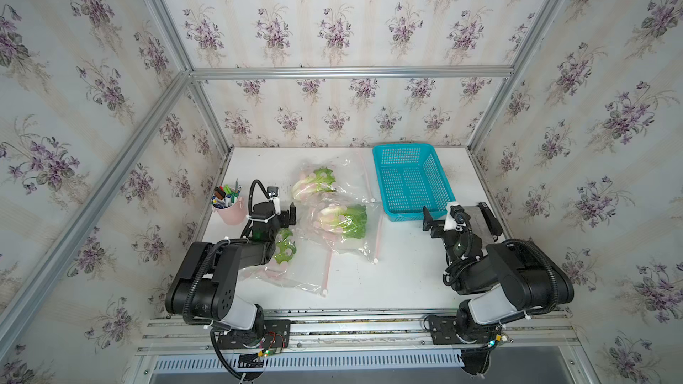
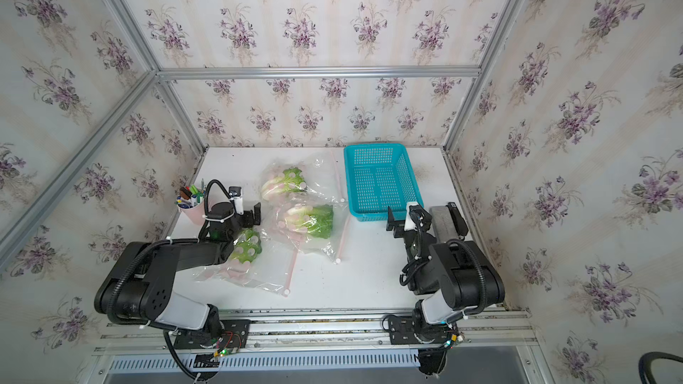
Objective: Open the zip-top bag and take out the chinese cabbages
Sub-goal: Adjust the zipper food storage bag at the center of the board.
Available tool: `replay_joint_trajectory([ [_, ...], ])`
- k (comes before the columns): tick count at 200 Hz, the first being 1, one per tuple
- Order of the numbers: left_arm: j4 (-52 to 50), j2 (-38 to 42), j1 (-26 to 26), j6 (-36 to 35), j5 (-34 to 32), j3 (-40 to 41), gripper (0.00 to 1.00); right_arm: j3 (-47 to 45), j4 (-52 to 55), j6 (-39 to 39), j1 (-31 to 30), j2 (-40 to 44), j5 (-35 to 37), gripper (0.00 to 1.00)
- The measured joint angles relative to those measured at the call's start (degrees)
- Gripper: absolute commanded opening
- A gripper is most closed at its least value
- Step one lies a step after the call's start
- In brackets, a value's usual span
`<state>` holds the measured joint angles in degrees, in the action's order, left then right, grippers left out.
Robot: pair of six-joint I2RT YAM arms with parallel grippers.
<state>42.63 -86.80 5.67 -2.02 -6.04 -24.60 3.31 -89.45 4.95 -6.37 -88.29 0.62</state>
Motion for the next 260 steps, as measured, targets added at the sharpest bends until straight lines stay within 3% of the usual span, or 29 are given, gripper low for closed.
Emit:
replay_joint_trajectory([
  [51,-0.2,0.0,0.0,-0.2,0.3,0.0,0.99,0.1,0.6,-0.1,0.0,0.0,0.8,1.00],
  [98,-0.2,0.0,-0.1,-0.2,0.4,0.0,0.99,0.1,0.6,-6.8,3.3,0.4,12.4,1.00],
  [178,-0.9,0.1,-0.2,-0.2,1.0,-0.2,0.99,2.1,3.0,-9.0,3.1,1.0,13.6,1.00],
  [209,-11.3,7.5,2.9,-0.4,-3.7,-5.2,0.99,1.8,13.0,-6.3,-2.9,19.5,15.3,1.00],
  [237,-19.3,19.3,3.3,2.6,-8.7,-11.2,0.99,0.0,23.1,-16.5,1.0,40.2,12.2,1.00],
  [260,-34.4,24.2,3.5,7.5,-10.8,-20.3,0.99,5.0,39.2,-22.1,2.5,50.2,6.2,1.00],
])
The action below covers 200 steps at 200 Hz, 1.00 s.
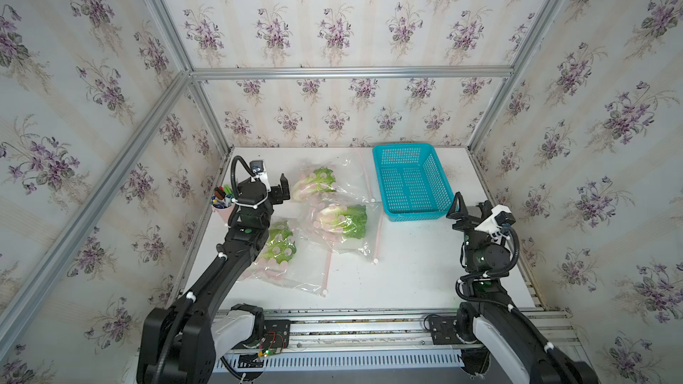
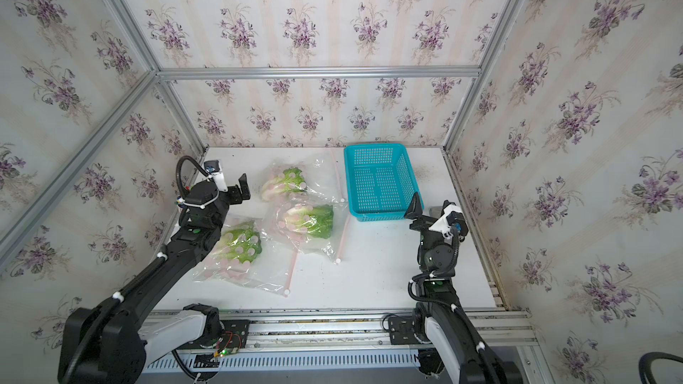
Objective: Open the zip-top bag and take out the chinese cabbages
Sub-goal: Adjust the zipper food storage bag at the center of the board.
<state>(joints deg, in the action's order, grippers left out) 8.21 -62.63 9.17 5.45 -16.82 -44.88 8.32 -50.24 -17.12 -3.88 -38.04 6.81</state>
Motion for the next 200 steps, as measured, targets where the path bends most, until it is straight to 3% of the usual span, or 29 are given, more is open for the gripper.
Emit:
replay_joint_trajectory([
  [25,-15.6,1.3,4.5,3.0,-1.0,-7.4,0.99,7.3,17.5,-2.4,0.2,1.8,-7.2,0.98],
  [56,-32.0,2.6,15.3,5.4,-1.8,-9.6,0.99,13.7,34.4,-5.4,0.3,-4.8,-18.1,0.77],
  [68,-36.0,3.9,18.3,7.3,-1.6,-9.2,0.99,15.6,40.0,-6.4,0.1,-8.2,-22.5,0.73],
  [106,-43.3,6.9,31.5,14.6,-2.8,-4.8,0.99,15.8,51.2,-9.9,-7.1,-10.8,-29.1,0.82],
  [125,-44.1,6.5,38.7,19.1,-4.8,-3.2,0.99,13.7,51.7,-12.4,-13.6,-10.8,-29.1,0.86],
  [157,-42.4,3.7,48.0,26.4,-7.1,1.0,0.99,6.7,47.5,-19.3,-19.1,-13.0,-29.3,0.83],
  [200,-35.9,2.1,52.3,29.9,-6.0,4.8,0.99,3.3,39.1,-25.0,-23.8,-18.0,-28.5,0.80],
])
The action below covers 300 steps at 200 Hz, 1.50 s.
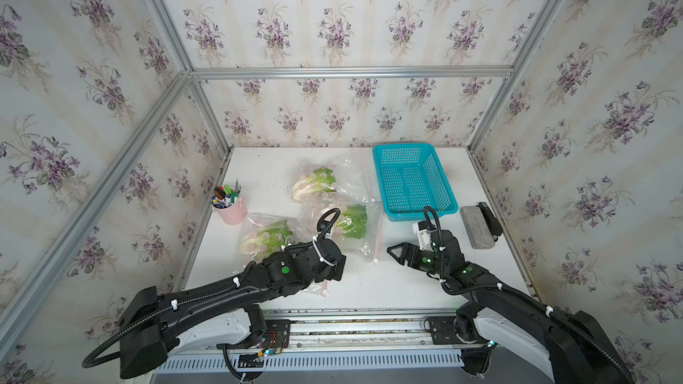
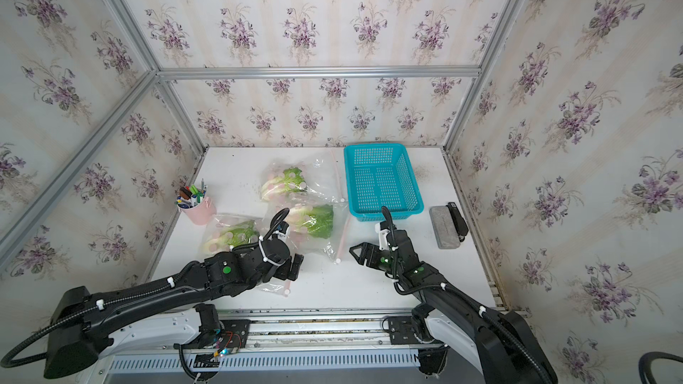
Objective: Open the zip-top bag and take out the chinese cabbages
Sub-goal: Adjust the zipper food storage bag at the center of the board.
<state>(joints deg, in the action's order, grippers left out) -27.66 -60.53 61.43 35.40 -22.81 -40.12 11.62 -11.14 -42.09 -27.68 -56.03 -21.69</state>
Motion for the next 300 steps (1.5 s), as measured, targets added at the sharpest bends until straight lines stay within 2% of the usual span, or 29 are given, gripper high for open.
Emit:
replay_joint_trajectory([
  [37,4.8,1.0,3.0,-3.0,0.0,1.6,0.99,-2.1,-7.4,-3.8,-1.7,-4.1,0.3,0.75],
  [84,9.1,1.0,8.9,-14.1,-2.7,4.5,0.99,-1.6,-15.3,-6.4,-5.8,-8.7,1.2,0.60],
  [137,12.9,-0.4,13.8,-24.3,-0.7,7.3,0.99,0.0,-22.1,-8.1,-8.3,-15.8,2.6,0.48],
  [155,14.2,-0.3,14.4,-25.8,-0.3,8.0,0.98,-0.2,-24.1,-9.0,-8.8,-17.8,3.3,0.47],
  [205,16.6,1.6,15.2,-28.9,-0.2,9.7,0.84,-0.2,-30.0,-10.3,-10.2,-21.3,4.4,0.46],
  [257,18.0,6.1,15.5,-31.5,-1.2,11.6,0.79,0.0,-36.0,-10.5,-11.0,-22.9,4.3,0.40],
  [300,18.2,8.6,15.6,-31.9,-1.7,12.7,0.78,-0.1,-38.9,-10.6,-11.2,-24.0,4.3,0.42],
])
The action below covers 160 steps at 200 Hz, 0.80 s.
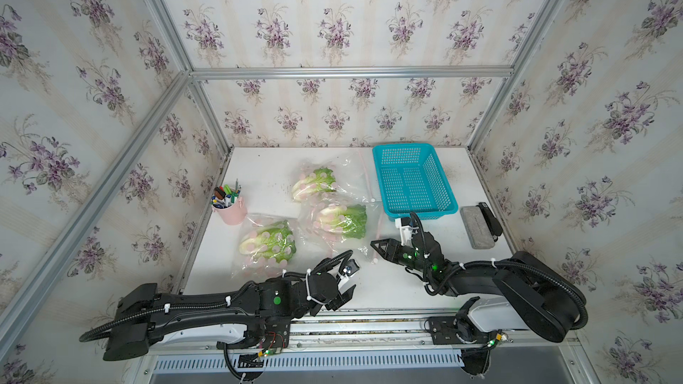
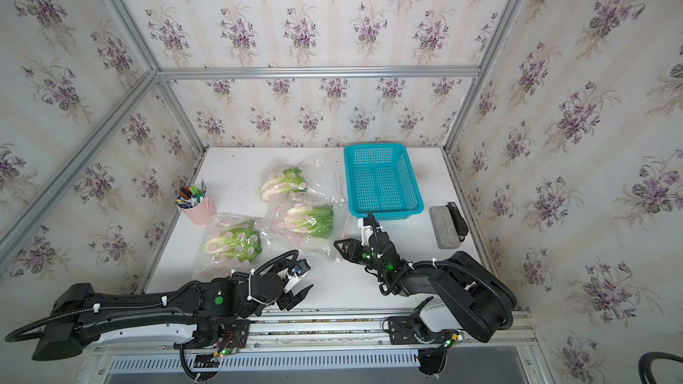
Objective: Open the zip-top bag and take out the chinese cabbages
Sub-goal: Adjust the zipper food storage bag at the center of the board.
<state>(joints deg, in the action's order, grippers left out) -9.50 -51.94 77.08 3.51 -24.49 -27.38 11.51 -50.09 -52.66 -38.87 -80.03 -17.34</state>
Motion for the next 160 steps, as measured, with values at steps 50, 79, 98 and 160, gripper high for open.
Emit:
replay_joint_trajectory([
  [50,0.0,0.9,0.0,-1.1,0.0,0.6,0.76,-0.6,-3.8,0.0,0.0,-4.1,-0.1,0.33],
  [79,0.0,1.1,0.0,-1.4,0.1,0.8,0.76,-0.4,-5.5,0.2,-0.2,-4.9,-0.6,0.18],
  [98,0.3,1.6,0.0,-1.5,0.2,1.0,0.76,0.2,-5.4,0.8,-0.5,-4.0,-0.7,0.00],
  [160,1.3,1.2,0.0,-5.6,-0.5,-0.3,0.60,6.4,9.1,3.3,-2.5,3.4,2.1,0.00],
])
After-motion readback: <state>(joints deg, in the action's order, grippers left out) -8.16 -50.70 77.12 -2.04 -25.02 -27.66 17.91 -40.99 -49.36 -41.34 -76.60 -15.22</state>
